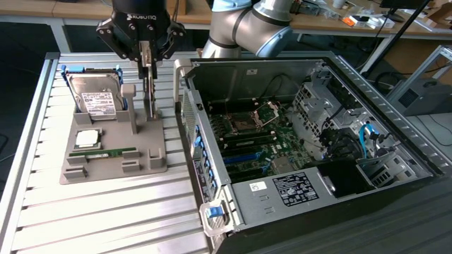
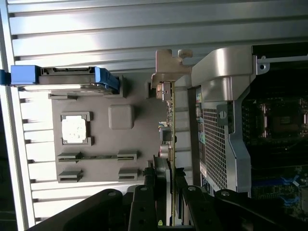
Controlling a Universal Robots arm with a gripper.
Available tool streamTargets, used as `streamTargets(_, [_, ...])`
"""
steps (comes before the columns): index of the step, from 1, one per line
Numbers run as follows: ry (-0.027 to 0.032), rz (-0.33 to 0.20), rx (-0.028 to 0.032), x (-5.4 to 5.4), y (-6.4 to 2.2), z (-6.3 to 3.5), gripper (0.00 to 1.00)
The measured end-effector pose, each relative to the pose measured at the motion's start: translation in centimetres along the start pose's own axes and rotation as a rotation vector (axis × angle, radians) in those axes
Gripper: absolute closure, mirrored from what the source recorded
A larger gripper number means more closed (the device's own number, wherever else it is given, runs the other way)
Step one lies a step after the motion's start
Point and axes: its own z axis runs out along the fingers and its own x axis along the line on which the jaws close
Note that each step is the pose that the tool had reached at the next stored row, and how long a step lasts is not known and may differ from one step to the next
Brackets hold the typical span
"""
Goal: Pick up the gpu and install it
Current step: 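Pick up the gpu and move the gpu toward the slot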
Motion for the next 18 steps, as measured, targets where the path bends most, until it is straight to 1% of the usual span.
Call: streamTargets(18, [0.0000, 0.000, 0.0000, -0.01, 0.00, -0.39, 0.73])
